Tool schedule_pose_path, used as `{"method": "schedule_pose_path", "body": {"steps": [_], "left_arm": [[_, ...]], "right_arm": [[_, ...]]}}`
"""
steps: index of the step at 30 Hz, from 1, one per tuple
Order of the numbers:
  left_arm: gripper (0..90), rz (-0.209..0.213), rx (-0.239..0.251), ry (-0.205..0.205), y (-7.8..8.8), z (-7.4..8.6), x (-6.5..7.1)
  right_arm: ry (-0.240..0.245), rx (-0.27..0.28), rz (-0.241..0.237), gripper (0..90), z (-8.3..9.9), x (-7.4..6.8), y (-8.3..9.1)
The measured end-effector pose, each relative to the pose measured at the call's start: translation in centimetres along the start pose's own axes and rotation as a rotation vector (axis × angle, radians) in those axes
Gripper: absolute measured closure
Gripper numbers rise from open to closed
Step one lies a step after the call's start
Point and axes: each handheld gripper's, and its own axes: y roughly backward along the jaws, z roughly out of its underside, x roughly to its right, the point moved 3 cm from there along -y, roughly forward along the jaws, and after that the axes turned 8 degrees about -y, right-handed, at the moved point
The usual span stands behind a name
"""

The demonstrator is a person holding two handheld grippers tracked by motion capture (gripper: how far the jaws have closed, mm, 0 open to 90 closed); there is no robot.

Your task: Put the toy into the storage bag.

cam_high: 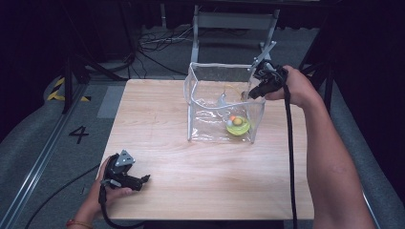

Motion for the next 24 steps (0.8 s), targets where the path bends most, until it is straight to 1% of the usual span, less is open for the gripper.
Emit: {"method": "schedule_pose_path", "body": {"steps": [2, 3, 4, 5, 6, 7, 8, 9, 11, 17, 19, 24], "left_arm": [[0.9, 0.000, 0.000, 0.001, 0.0, 0.0, 0.0], [0.9, 0.000, 0.000, 0.000, 0.0, 0.0, 0.0], [0.9, 0.001, -0.001, 0.001, 0.0, 0.0, 0.0], [0.9, 0.001, -0.001, 0.001, 0.0, 0.0, 0.0], [0.9, 0.000, 0.000, 0.000, 0.0, 0.0, 0.0], [0.9, 0.000, 0.000, 0.000, 0.0, 0.0, 0.0], [0.9, 0.000, 0.000, 0.000, 0.0, 0.0, 0.0], [0.9, 0.000, 0.000, 0.000, 0.0, 0.0, 0.0], [0.9, 0.000, 0.000, 0.000, 0.0, 0.0, 0.0], [0.9, 0.000, 0.000, 0.000, 0.0, 0.0, 0.0], [0.9, 0.000, 0.000, 0.000, 0.0, 0.0, 0.0], [0.9, 0.000, 0.000, 0.000, 0.0, 0.0, 0.0]], "right_arm": [[0.005, 0.018, -0.004, 82.9, 0.0, -0.1, 0.3], [0.002, 0.023, -0.005, 80.8, 0.1, -0.2, 0.4], [0.002, 0.029, 0.005, 79.9, 0.1, -0.3, 0.5], [0.002, 0.029, 0.005, 79.9, 0.1, -0.3, 0.5], [-0.001, 0.055, 0.008, 79.6, 0.3, -0.5, 1.2], [-0.001, 0.055, 0.008, 79.6, 0.3, -0.5, 1.2], [-0.004, 0.067, 0.016, 78.9, 0.4, -0.6, 1.4], [0.000, 0.076, 0.026, 78.2, 0.6, -0.7, 1.7], [0.001, 0.087, 0.023, 76.6, 0.9, -0.9, 2.1], [0.000, 0.104, 0.045, 72.5, 1.9, -1.1, 2.9], [-0.007, 0.125, 0.042, 71.3, 2.3, -1.1, 3.2], [-0.024, 0.152, 0.071, 64.1, 3.4, -1.1, 4.0]]}}
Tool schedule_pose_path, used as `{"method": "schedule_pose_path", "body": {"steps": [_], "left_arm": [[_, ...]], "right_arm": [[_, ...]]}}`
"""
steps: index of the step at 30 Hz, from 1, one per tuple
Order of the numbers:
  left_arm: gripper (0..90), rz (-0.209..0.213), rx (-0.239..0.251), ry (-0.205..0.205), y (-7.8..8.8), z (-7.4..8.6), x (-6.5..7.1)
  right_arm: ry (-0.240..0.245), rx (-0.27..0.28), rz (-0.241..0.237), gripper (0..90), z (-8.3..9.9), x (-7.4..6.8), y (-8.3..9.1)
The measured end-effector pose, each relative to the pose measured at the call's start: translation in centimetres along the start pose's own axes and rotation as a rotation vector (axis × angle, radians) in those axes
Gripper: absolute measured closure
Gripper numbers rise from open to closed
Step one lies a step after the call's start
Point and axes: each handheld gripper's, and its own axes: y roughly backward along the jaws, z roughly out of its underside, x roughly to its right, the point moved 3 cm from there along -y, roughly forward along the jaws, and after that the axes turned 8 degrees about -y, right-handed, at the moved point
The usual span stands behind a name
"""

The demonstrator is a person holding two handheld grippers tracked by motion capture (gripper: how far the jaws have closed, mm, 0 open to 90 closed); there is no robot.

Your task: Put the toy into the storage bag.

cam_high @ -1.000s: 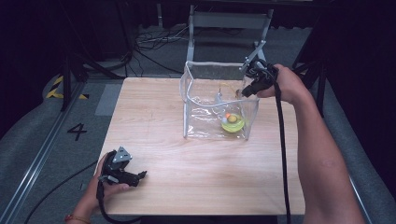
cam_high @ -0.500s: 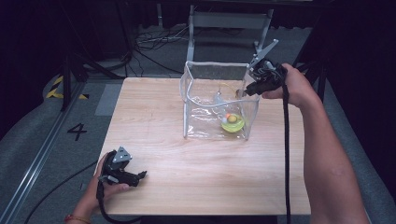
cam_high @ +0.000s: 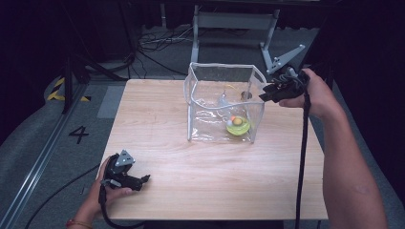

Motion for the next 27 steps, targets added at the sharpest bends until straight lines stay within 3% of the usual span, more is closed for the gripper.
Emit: {"method": "schedule_pose_path", "body": {"steps": [16, 27], "left_arm": [[0.9, -0.001, 0.001, 0.006, 0.0, 0.0, 0.0], [0.9, -0.001, 0.002, 0.005, 0.0, 0.0, 0.0]], "right_arm": [[-0.040, 0.054, 0.069, 43.0, 3.7, 0.2, 2.1], [-0.035, 0.050, 0.098, 37.5, 6.1, -0.4, 2.0]]}}
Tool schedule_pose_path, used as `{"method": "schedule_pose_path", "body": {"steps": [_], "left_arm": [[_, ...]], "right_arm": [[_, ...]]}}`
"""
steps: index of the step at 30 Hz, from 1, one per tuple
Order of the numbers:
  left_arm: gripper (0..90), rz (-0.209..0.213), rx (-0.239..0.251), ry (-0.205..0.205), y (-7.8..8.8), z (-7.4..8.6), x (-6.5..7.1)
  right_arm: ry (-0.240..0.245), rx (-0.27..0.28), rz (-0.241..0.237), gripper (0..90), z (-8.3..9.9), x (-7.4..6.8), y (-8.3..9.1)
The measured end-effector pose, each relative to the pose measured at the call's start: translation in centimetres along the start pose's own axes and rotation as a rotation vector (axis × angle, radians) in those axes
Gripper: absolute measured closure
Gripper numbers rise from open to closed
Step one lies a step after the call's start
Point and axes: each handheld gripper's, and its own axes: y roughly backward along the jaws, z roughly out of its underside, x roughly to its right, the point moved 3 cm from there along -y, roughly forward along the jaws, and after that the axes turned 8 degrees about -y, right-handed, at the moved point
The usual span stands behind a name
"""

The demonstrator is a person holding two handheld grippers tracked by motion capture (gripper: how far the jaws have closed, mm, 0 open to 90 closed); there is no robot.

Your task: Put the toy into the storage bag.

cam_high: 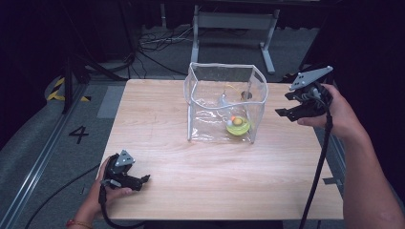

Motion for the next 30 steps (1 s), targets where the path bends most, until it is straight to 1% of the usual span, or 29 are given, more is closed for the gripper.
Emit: {"method": "schedule_pose_path", "body": {"steps": [2, 6, 7, 8, 10, 12, 14, 15, 16, 18, 19, 21, 22, 23, 26, 28, 30], "left_arm": [[0.9, 0.000, 0.000, 0.000, 0.0, 0.0, 0.0], [0.9, 0.000, 0.000, 0.000, 0.0, 0.0, 0.0], [0.9, 0.000, 0.000, 0.000, 0.0, 0.0, 0.0], [0.9, 0.000, 0.000, 0.000, 0.0, 0.0, 0.0], [0.9, 0.000, 0.000, 0.000, 0.0, 0.0, 0.0], [0.9, 0.000, 0.000, 0.000, 0.0, 0.0, 0.0], [0.9, 0.000, 0.000, 0.000, 0.0, 0.0, 0.0], [0.9, 0.000, 0.000, 0.000, 0.0, 0.0, 0.0], [0.9, 0.000, 0.000, 0.000, 0.0, 0.0, 0.0], [0.9, 0.000, 0.000, 0.000, 0.0, 0.0, 0.0], [0.9, 0.000, 0.000, 0.000, 0.0, 0.0, 0.0], [0.9, 0.000, 0.000, 0.000, 0.0, 0.0, 0.0], [0.9, 0.000, 0.000, 0.001, 0.0, 0.0, 0.0], [0.9, 0.000, 0.000, 0.001, 0.0, 0.0, 0.0], [0.9, 0.000, 0.000, 0.000, 0.0, 0.0, 0.0], [0.9, 0.000, 0.000, 0.001, 0.0, 0.0, 0.0], [0.9, 0.000, 0.000, 0.001, 0.0, 0.0, 0.0]], "right_arm": [[0.001, 0.001, -0.001, 36.1, 0.8, -0.1, -0.2], [0.001, 0.004, 0.003, 35.0, 1.2, -0.3, -0.3], [0.004, -0.001, 0.008, 34.0, 1.7, -0.5, -0.4], [0.017, -0.002, 0.012, 33.3, 2.0, -0.7, -0.5], [0.022, 0.000, 0.011, 30.4, 2.7, -1.1, -0.7], [0.021, 0.008, 0.020, 29.5, 2.9, -1.3, -0.8], [0.029, 0.013, 0.016, 28.4, 3.5, -1.6, -1.1], [0.031, 0.012, 0.019, 27.2, 4.1, -1.9, -1.4], [0.031, 0.012, 0.019, 27.2, 4.1, -1.9, -1.4], [0.033, 0.017, 0.019, 26.5, 4.8, -2.2, -1.7], [0.025, 0.014, 0.019, 26.0, 5.6, -2.4, -2.0], [0.032, 0.009, 0.034, 25.5, 6.2, -2.5, -2.3], [0.035, 0.009, 0.035, 25.5, 6.6, -2.6, -2.5], [0.035, 0.009, 0.035, 25.5, 6.6, -2.6, -2.5], [0.027, 0.012, 0.031, 25.3, 7.9, -3.0, -3.2], [0.024, 0.010, 0.048, 25.1, 8.8, -3.1, -3.5], [0.009, 0.016, 0.039, 24.8, 9.8, -3.2, -3.9]]}}
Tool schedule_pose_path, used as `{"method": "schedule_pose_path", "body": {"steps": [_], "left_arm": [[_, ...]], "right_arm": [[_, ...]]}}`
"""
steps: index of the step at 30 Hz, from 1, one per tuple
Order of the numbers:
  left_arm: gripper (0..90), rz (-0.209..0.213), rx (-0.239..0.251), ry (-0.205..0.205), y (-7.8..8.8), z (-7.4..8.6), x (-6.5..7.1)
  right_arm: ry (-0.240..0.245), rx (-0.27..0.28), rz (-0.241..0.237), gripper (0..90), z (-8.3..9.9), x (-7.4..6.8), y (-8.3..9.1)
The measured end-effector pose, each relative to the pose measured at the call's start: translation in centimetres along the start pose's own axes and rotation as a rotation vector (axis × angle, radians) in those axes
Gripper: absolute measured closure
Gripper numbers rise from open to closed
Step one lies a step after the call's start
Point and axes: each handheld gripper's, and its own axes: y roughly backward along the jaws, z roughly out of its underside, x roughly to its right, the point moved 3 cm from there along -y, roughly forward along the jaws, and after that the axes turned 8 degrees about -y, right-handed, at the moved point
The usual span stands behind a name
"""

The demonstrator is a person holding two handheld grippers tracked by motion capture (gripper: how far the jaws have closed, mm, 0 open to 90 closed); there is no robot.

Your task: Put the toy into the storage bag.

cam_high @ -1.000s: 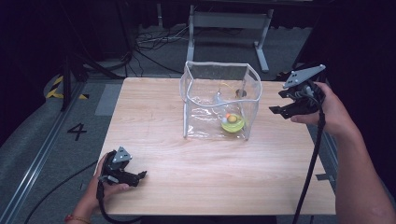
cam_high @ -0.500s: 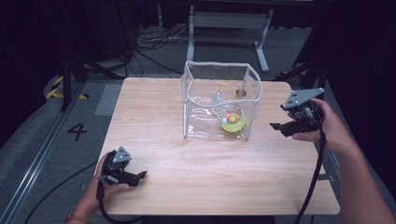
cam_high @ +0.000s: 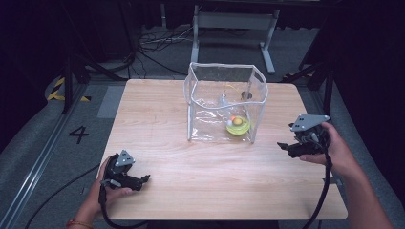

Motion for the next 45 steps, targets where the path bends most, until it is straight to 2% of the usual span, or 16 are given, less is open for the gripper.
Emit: {"method": "schedule_pose_path", "body": {"steps": [4, 7, 11, 12, 14, 17, 21, 25, 26, 29, 30, 34, 35, 40, 41, 45], "left_arm": [[0.9, 0.000, 0.000, 0.000, 0.0, 0.0, 0.0], [0.9, 0.000, 0.000, 0.000, 0.0, 0.0, 0.0], [0.9, 0.000, 0.000, 0.000, 0.0, 0.0, 0.0], [0.9, 0.000, 0.000, 0.000, 0.0, 0.0, 0.0], [0.9, 0.000, 0.000, 0.000, 0.0, 0.0, 0.0], [0.9, 0.000, 0.000, 0.000, 0.0, 0.0, 0.0], [0.9, 0.000, 0.000, 0.000, 0.0, 0.0, 0.0], [0.9, 0.000, 0.000, 0.000, 0.0, 0.0, 0.0], [0.9, -0.001, 0.001, -0.001, 0.0, 0.0, 0.0], [0.9, 0.000, 0.000, 0.000, 0.0, 0.0, 0.0], [0.9, 0.000, 0.000, 0.000, 0.0, 0.0, 0.0], [0.9, 0.000, 0.000, 0.000, 0.0, 0.0, 0.0], [0.9, 0.000, 0.000, 0.001, 0.0, 0.0, 0.0], [0.9, -0.004, -0.001, 0.008, 0.0, 0.0, 0.1], [0.9, -0.013, 0.000, 0.003, 0.0, 0.0, 0.0], [0.9, -0.014, -0.001, -0.001, 0.1, 0.0, 0.0]], "right_arm": [[-0.012, -0.019, 0.014, 25.0, 2.0, -0.1, -0.9], [-0.028, -0.017, 0.000, 25.3, 2.9, -0.3, -1.2], [-0.049, 0.004, -0.009, 25.3, 4.9, -0.7, -2.0], [-0.050, 0.005, -0.011, 25.2, 5.9, -0.9, -2.5], [-0.049, 0.007, -0.015, 24.7, 6.3, -1.0, -2.6], [-0.075, 0.032, -0.013, 24.5, 8.0, -1.1, -3.1], [-0.137, 0.074, -0.022, 22.4, 10.1, -1.2, -3.4], [-0.171, 0.090, -0.029, 22.3, 11.8, -1.5, -3.6], [-0.179, 0.081, -0.038, 22.0, 13.1, -1.7, -3.9], [-0.206, 0.093, -0.031, 22.2, 14.0, -1.8, -4.0], [-0.244, 0.104, -0.031, 21.7, 15.1, -1.9, -4.1], [-0.315, 0.113, -0.035, 20.4, 16.9, -2.1, -4.4], [-0.345, 0.133, -0.029, 20.5, 17.3, -2.2, -4.4], [-0.386, 0.130, -0.015, 17.2, 17.9, -2.0, -4.1], [-0.445, 0.109, -0.052, 15.8, 18.1, -1.6, -4.3], [-0.459, 0.105, -0.040, 14.7, 18.1, -1.5, -4.4]]}}
